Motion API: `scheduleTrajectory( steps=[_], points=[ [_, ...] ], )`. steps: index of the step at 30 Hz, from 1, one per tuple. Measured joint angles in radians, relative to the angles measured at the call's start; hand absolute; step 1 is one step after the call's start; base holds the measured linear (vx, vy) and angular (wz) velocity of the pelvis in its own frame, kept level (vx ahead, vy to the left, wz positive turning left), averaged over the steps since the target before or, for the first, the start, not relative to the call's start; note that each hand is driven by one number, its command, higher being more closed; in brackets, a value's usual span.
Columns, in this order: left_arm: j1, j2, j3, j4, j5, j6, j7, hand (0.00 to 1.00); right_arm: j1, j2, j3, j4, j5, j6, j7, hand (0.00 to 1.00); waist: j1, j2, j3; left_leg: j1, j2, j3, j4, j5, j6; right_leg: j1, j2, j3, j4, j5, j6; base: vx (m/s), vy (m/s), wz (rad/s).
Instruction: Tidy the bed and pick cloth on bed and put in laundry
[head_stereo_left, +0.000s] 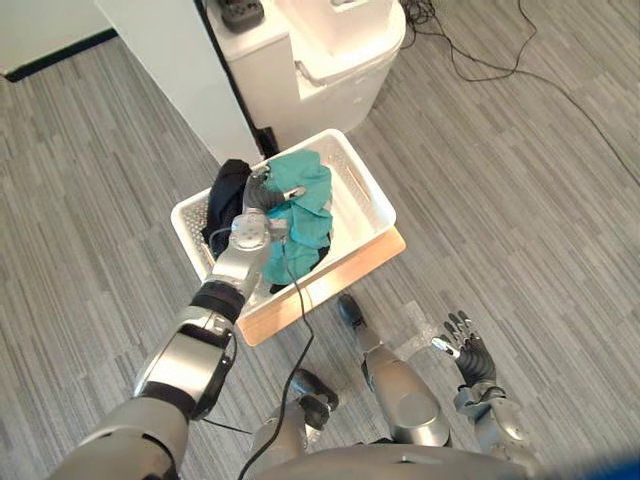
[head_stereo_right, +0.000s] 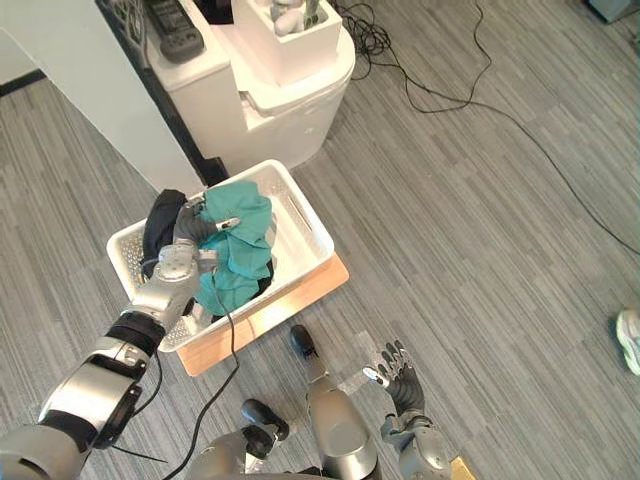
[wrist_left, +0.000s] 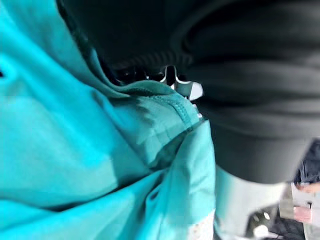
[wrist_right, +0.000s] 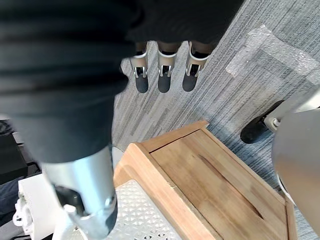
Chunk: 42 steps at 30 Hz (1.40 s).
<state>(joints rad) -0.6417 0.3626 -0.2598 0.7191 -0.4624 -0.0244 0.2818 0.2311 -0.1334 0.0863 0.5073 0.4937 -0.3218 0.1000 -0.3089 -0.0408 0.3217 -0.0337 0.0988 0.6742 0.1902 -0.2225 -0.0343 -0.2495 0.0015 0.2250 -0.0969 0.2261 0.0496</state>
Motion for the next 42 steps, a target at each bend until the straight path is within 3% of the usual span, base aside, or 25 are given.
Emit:
scheduleTrajectory(
  steps=[3,6,11,18,25,31,37,42],
  points=[
    [0.071,-0.006,0.03,-0.037,-0.029,0.008,-0.036,0.0,0.004,0.0,-0.002,0.001,-0.031,0.013,-0.013,0.0,-0.001,0.024,-0.011,0.036,-0.002,-0.003,-0.018,0.003,0.001,0.034,0.0,-0.015,0.0,-0.006,-0.003,0.01,0.006,0.1],
    [0.168,-0.025,0.036,-0.083,-0.029,0.017,-0.062,0.0,0.021,0.003,-0.011,0.003,-0.065,0.039,-0.026,0.0,0.001,0.076,-0.051,0.069,-0.01,-0.017,-0.051,0.012,-0.003,0.062,-0.003,-0.033,0.0,-0.023,-0.005,0.03,0.004,0.14],
    [0.286,-0.043,0.038,-0.19,-0.03,0.018,-0.087,0.0,0.05,0.014,-0.029,0.016,-0.126,0.068,-0.031,0.0,0.014,0.104,-0.098,0.138,-0.014,-0.044,-0.097,0.022,-0.013,0.126,0.0,-0.065,-0.005,-0.047,-0.007,0.02,-0.004,0.18],
    [0.394,-0.046,0.077,-0.316,-0.068,0.012,-0.078,0.0,0.097,0.013,-0.051,0.043,-0.165,0.088,-0.045,0.0,0.028,0.104,-0.172,0.179,-0.024,-0.082,-0.142,0.04,-0.008,0.168,-0.008,-0.108,-0.005,-0.062,-0.006,0.01,-0.001,0.18],
    [0.551,-0.082,0.109,-0.39,-0.068,-0.026,-0.055,0.0,0.099,0.014,-0.068,0.084,-0.165,0.098,-0.047,0.0,0.064,0.106,-0.202,0.208,-0.03,-0.117,-0.165,0.046,-0.005,0.199,-0.014,-0.175,-0.006,-0.064,-0.007,-0.01,-0.01,0.14],
    [0.705,-0.105,0.184,-0.402,-0.067,-0.03,-0.06,0.0,0.098,0.013,-0.084,0.142,-0.164,0.097,-0.043,0.0,0.108,0.089,-0.215,0.209,-0.031,-0.151,-0.164,0.048,-0.004,0.214,-0.021,-0.207,-0.006,-0.075,-0.01,-0.02,-0.02,0.15],
    [0.826,-0.121,0.215,-0.255,-0.076,-0.047,-0.144,0.0,0.089,0.012,-0.135,0.222,-0.166,0.097,-0.017,0.0,0.151,0.085,-0.23,0.214,-0.03,-0.172,-0.154,0.048,-0.004,0.226,-0.023,-0.223,-0.007,-0.082,-0.009,-0.03,-0.019,0.08],
    [0.887,-0.158,0.227,0.006,-0.061,-0.053,-0.168,0.0,0.076,0.012,-0.154,0.332,-0.203,0.071,0.011,0.0,0.168,0.07,-0.245,0.225,-0.029,-0.192,-0.155,0.043,-0.013,0.244,-0.026,-0.24,-0.007,-0.097,-0.014,-0.04,-0.023,0.11]
  ],
)
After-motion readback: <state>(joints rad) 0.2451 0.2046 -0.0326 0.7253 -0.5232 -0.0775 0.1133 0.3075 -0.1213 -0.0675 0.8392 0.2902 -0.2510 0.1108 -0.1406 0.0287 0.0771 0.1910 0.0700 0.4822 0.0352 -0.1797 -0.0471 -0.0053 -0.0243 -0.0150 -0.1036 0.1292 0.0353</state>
